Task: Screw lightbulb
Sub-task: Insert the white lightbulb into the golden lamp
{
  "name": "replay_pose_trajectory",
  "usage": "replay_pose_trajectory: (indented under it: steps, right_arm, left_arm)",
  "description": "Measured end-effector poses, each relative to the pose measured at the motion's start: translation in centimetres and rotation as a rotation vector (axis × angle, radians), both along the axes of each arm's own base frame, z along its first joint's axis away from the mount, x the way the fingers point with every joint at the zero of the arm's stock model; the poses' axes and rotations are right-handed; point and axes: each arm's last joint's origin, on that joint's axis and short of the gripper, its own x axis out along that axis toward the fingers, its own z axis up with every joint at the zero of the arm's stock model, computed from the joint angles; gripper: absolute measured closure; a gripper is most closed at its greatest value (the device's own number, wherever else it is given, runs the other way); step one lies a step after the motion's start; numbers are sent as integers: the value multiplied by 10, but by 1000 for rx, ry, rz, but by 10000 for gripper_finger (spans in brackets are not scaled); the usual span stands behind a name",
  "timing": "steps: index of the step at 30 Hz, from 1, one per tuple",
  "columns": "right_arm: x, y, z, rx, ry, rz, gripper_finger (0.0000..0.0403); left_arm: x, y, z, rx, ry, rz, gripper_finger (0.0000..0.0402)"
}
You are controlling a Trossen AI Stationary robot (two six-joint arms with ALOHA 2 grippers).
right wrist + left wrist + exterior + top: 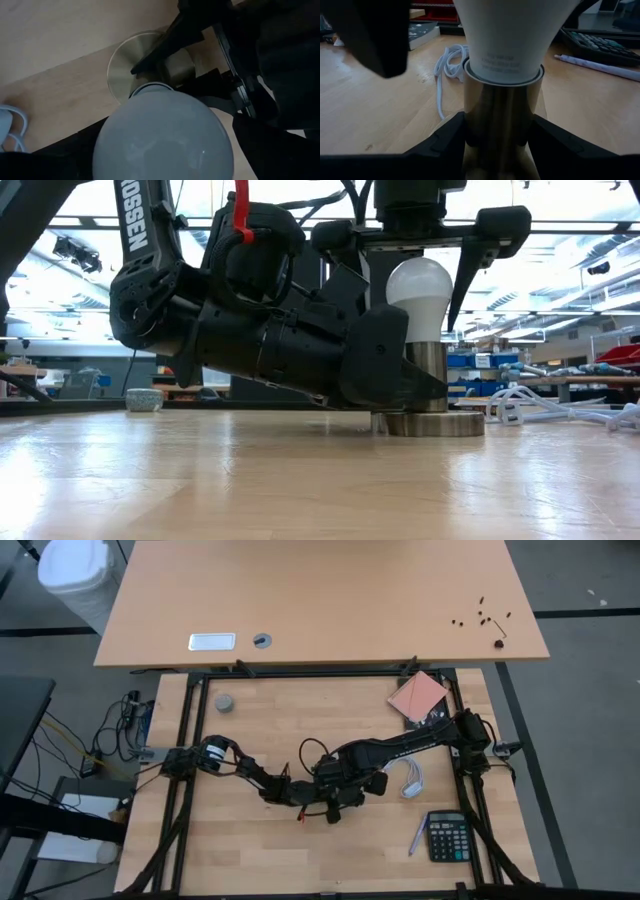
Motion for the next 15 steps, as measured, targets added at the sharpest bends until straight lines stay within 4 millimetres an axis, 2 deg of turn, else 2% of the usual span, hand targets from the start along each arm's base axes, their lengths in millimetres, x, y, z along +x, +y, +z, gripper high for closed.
replay_pose_trajectory:
  steps: [4, 15]
  right_arm:
    - [0, 0, 0, 0, 2, -1, 33]
    - [-3, 0, 0, -3, 36, -4, 124]
  left_arm:
    - [0, 0, 0, 0, 0, 0, 208]
    - [0, 0, 0, -1, -1, 1, 208]
